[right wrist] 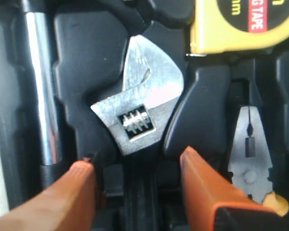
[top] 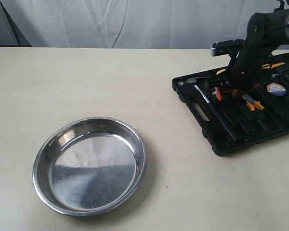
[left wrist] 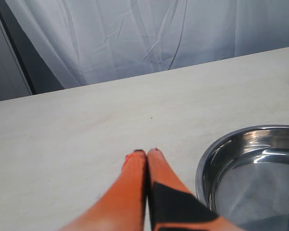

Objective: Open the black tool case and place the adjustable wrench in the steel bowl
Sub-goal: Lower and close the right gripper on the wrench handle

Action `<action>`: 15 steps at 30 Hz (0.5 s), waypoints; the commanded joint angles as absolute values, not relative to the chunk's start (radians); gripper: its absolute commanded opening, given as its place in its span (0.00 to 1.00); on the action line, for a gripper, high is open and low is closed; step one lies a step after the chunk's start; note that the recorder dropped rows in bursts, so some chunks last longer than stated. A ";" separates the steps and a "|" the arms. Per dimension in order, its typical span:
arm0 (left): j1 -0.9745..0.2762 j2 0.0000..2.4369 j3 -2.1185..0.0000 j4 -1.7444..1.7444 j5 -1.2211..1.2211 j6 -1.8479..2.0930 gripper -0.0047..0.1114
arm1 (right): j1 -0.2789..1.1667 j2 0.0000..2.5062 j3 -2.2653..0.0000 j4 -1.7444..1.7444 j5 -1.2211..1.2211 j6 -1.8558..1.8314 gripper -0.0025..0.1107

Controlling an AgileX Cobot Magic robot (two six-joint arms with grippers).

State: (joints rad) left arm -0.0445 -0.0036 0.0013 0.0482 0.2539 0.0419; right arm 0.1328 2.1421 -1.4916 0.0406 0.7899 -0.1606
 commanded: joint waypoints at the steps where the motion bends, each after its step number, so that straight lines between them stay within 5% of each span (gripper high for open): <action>1: -0.043 0.000 0.000 0.046 0.239 0.038 0.04 | 0.130 2.146 -1.491 0.024 0.777 -0.166 0.41; 15: -0.043 0.000 0.000 0.046 0.239 0.038 0.04 | 0.130 2.242 -1.491 0.030 0.827 -0.164 0.35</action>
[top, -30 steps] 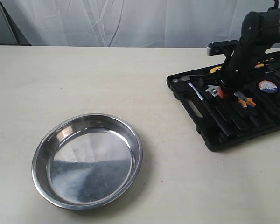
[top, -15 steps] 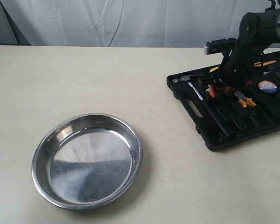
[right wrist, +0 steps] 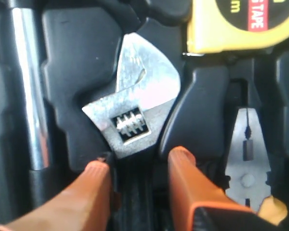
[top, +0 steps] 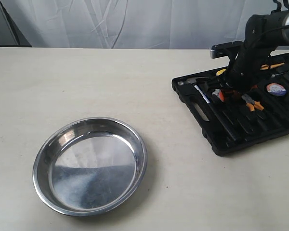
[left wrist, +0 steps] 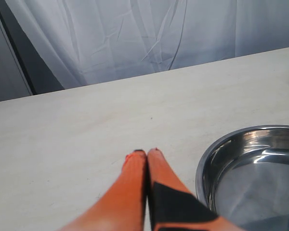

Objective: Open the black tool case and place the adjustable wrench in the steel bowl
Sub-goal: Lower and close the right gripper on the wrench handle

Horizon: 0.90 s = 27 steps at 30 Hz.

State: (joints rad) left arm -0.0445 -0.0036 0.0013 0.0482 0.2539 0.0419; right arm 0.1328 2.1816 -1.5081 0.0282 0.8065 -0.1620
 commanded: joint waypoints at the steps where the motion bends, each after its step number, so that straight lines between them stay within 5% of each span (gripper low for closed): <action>1: -0.043 0.000 0.000 0.046 0.239 0.038 0.04 | 0.130 2.242 -1.491 0.031 0.827 -0.161 0.35; 27: -0.043 0.000 0.000 0.046 0.239 0.038 0.04 | 0.130 2.218 -1.491 0.093 0.945 -0.157 0.35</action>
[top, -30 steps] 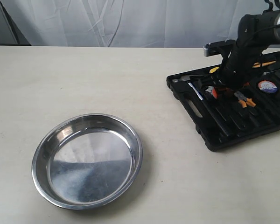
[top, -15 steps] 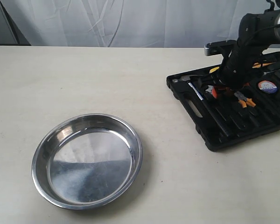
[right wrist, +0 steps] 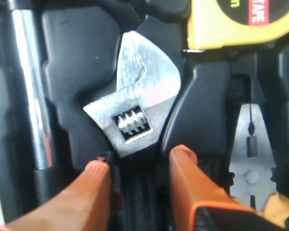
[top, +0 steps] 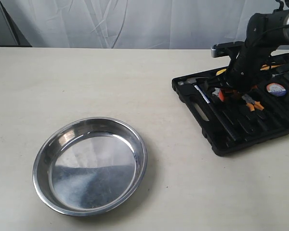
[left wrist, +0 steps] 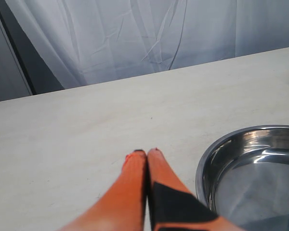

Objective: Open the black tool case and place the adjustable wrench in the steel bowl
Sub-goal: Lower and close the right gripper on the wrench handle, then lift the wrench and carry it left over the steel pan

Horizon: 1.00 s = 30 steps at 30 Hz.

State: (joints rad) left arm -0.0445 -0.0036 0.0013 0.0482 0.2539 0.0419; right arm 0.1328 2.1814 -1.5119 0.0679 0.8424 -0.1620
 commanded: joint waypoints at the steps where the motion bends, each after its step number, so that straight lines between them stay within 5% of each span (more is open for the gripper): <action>1: -0.043 0.000 0.000 0.046 0.239 0.038 0.04 | 0.130 2.218 -1.491 0.093 0.958 -0.157 0.35; 15: -0.043 0.000 0.000 0.046 0.239 0.038 0.04 | 0.130 2.240 -1.489 0.098 0.988 -0.157 0.34; 17: -0.043 0.000 0.000 0.046 0.239 0.038 0.04 | 0.130 2.250 -1.489 0.093 0.991 -0.157 0.28; 19: -0.043 0.000 0.000 0.046 0.239 0.038 0.04 | 0.130 2.253 -1.489 0.092 0.991 -0.161 0.05; 20: -0.043 0.000 0.000 0.046 0.239 0.038 0.04 | 0.130 2.246 -1.489 0.092 0.990 -0.165 0.02; 30: -0.043 0.000 0.000 0.046 0.239 0.038 0.04 | 0.130 2.085 -1.489 0.103 0.943 -0.165 0.02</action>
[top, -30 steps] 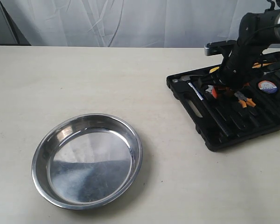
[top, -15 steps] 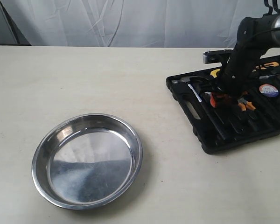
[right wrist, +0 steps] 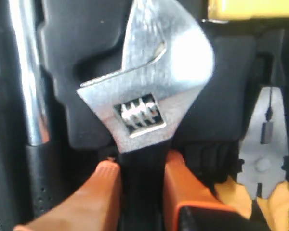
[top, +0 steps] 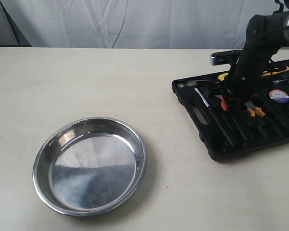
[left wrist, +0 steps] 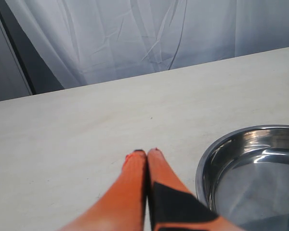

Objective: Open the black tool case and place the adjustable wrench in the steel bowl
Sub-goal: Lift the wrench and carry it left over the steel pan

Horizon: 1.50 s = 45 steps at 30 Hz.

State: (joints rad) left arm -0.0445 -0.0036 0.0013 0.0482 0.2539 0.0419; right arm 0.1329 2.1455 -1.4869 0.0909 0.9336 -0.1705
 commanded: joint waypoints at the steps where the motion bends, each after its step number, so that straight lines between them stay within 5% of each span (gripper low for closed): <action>1: -0.043 0.000 0.000 0.046 0.239 0.038 0.04 | 0.130 2.077 -1.489 0.106 0.943 -0.165 0.02; 13: -0.043 0.000 0.000 0.046 0.239 0.038 0.04 | 0.167 1.957 -1.489 0.353 0.946 -0.347 0.01; 29: -0.043 0.000 0.000 0.046 0.239 0.038 0.04 | 0.778 2.008 -1.492 0.497 0.726 -0.417 0.01; 45: -0.043 0.000 0.000 0.046 0.239 0.038 0.04 | 0.838 2.175 -1.502 0.451 0.697 -0.407 0.01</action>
State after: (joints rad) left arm -0.0445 -0.0036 0.0013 0.0482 0.2539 0.0419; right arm 0.8380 2.1637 -1.4926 0.4854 0.7069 -0.4033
